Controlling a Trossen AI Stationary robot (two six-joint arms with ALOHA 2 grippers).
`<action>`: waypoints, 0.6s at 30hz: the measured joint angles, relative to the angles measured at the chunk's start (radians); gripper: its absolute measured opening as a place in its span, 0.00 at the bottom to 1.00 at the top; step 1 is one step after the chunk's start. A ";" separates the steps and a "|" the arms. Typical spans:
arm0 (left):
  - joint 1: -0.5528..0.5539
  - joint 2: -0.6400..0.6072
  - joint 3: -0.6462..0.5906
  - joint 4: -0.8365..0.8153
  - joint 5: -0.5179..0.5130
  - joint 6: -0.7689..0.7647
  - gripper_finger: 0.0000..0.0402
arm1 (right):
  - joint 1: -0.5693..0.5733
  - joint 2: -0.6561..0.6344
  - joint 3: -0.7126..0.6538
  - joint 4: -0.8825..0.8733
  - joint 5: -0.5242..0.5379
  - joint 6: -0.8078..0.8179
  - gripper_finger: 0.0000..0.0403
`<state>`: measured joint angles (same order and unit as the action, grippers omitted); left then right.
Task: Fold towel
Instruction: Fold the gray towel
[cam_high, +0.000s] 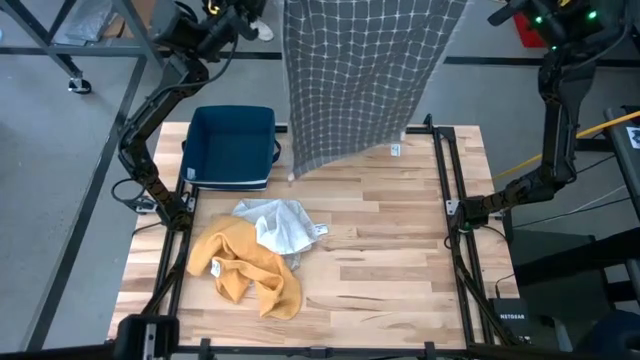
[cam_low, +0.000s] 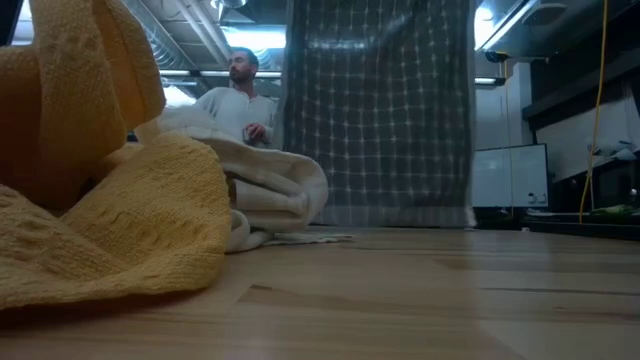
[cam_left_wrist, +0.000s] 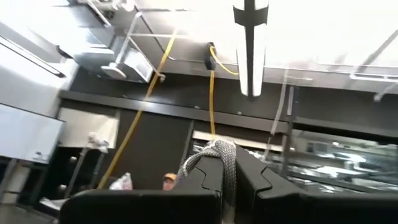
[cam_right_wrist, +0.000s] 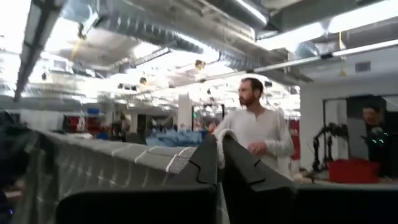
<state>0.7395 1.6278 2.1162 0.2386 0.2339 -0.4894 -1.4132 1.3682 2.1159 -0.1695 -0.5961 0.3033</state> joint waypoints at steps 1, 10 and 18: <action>0.000 0.001 0.000 0.000 -0.015 0.008 0.00 | 0.000 0.002 0.000 0.015 -0.001 0.010 0.02; 0.000 0.004 0.000 0.009 -0.029 0.018 0.00 | -0.001 0.005 0.000 0.023 -0.033 0.015 0.02; -0.063 -0.004 0.004 -0.115 0.204 -0.133 0.00 | -0.003 -0.026 0.000 -0.002 -0.246 0.144 0.02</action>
<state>0.6765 1.6235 2.1201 0.1235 0.4379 -0.6227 -1.4162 1.3421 2.1155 -0.1718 -0.8423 0.4470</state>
